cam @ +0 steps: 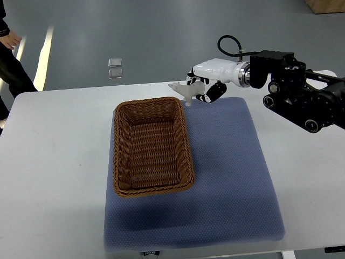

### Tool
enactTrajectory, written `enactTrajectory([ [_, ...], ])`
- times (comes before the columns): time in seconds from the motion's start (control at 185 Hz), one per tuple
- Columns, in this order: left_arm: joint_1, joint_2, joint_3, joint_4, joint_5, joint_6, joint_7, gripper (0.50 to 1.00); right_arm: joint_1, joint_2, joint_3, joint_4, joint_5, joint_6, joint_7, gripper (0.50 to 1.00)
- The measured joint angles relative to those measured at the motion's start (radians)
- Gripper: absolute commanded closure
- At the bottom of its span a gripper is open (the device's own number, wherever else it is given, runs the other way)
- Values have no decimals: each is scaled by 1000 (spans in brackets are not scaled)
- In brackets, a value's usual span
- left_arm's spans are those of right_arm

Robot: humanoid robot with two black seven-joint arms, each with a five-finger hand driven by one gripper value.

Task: Place white bear in brown basket with right hand
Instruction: 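Lift the bear and carry it with the right hand over the basket, then open the right hand to drop the bear into the wicker basket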

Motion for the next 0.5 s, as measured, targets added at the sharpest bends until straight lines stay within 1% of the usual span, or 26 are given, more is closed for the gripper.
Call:
enactTrajectory([
  [0.119,0,0,0,0,0,0,0,500,29,44,-31,0,0,0,0,930],
  [0.195,0,0,0,0,0,0,0,500,42,65,-46,0,1,0,0,906],
  [0.206,0,0,0,0,0,0,0,500,45,69,-49,0,1,0,0,893],
  [0.227,0,0,0,0,0,0,0,500,49,75,-52,0,1,0,0,889],
  [0.265,0,0,0,0,0,0,0,500,56,87,-61,-1,1,0,0,853],
  [0.292,0,0,0,0,0,0,0,500,58,93,-66,-1,1,0,1,844],
  [0.368,0,0,0,0,0,0,0,500,62,110,-76,-2,1,-2,1,797],
  [0.374,0,0,0,0,0,0,0,500,62,111,-76,-2,1,-2,1,785],
  [0.395,0,0,0,0,0,0,0,500,62,113,-77,-3,1,-3,1,771],
  [0.439,0,0,0,0,0,0,0,500,63,118,-79,-5,1,-4,1,752],
  [0.498,0,0,0,0,0,0,0,500,63,125,-79,-7,1,-5,1,744],
])
